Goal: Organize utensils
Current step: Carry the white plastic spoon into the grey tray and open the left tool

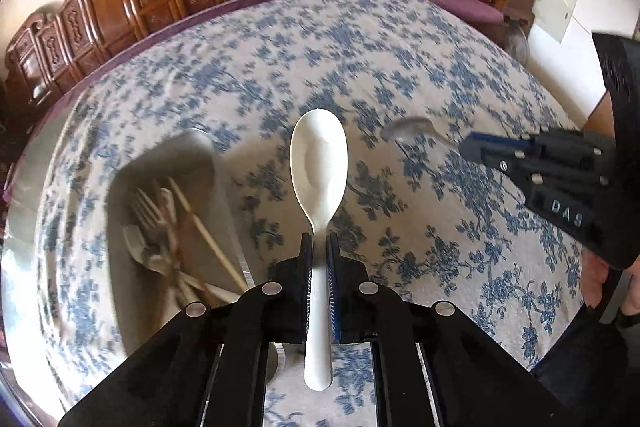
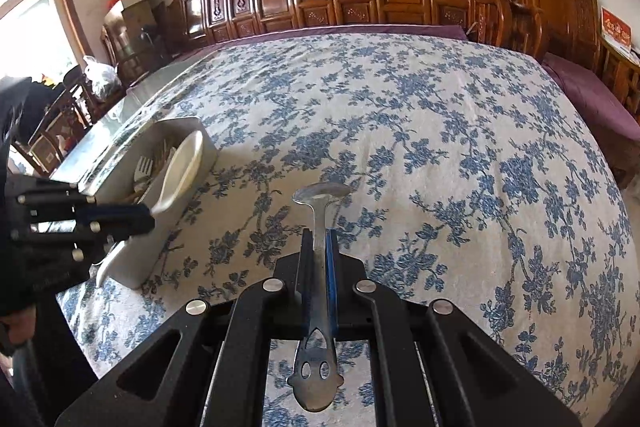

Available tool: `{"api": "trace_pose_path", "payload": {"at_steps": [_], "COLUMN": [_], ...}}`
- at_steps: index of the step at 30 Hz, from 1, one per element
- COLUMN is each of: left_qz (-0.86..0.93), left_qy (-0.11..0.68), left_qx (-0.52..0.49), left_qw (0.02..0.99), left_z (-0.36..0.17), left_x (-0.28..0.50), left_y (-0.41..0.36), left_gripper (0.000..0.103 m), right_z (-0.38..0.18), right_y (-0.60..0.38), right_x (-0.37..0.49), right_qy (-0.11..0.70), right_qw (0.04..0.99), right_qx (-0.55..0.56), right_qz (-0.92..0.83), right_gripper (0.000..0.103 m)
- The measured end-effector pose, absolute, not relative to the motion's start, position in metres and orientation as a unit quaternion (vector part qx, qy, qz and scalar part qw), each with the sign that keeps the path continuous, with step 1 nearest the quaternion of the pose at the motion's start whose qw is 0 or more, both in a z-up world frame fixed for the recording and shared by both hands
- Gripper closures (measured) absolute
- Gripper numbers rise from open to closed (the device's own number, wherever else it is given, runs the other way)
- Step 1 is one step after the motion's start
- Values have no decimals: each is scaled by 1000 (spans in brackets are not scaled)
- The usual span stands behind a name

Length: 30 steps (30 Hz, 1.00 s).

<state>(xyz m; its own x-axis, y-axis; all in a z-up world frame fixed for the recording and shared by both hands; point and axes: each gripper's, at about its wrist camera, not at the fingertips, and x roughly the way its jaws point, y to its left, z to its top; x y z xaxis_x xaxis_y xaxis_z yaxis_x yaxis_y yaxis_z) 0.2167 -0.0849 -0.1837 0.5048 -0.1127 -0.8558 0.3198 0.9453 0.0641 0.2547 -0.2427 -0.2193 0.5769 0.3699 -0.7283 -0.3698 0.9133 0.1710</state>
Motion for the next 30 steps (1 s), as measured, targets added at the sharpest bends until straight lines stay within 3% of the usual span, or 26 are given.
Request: {"api": "trace_pose_path", "payload": {"at_steps": [13,30], "left_qz": [-76,-47], "left_qy": [473,519], "left_qx": [77,46], "left_qw": [874,852], "left_z": [-174,-219], "left_x": [230,248], "left_y": [-30,-3], "left_gripper": [97,96], "right_z": [-203,-206], "right_y": [-220,-219], "right_x": [246,246], "right_qy": [391,396], "right_qw": [889,887], "right_qx": [-2,0], "right_qz": [238,238], "right_gripper": [96,96]}}
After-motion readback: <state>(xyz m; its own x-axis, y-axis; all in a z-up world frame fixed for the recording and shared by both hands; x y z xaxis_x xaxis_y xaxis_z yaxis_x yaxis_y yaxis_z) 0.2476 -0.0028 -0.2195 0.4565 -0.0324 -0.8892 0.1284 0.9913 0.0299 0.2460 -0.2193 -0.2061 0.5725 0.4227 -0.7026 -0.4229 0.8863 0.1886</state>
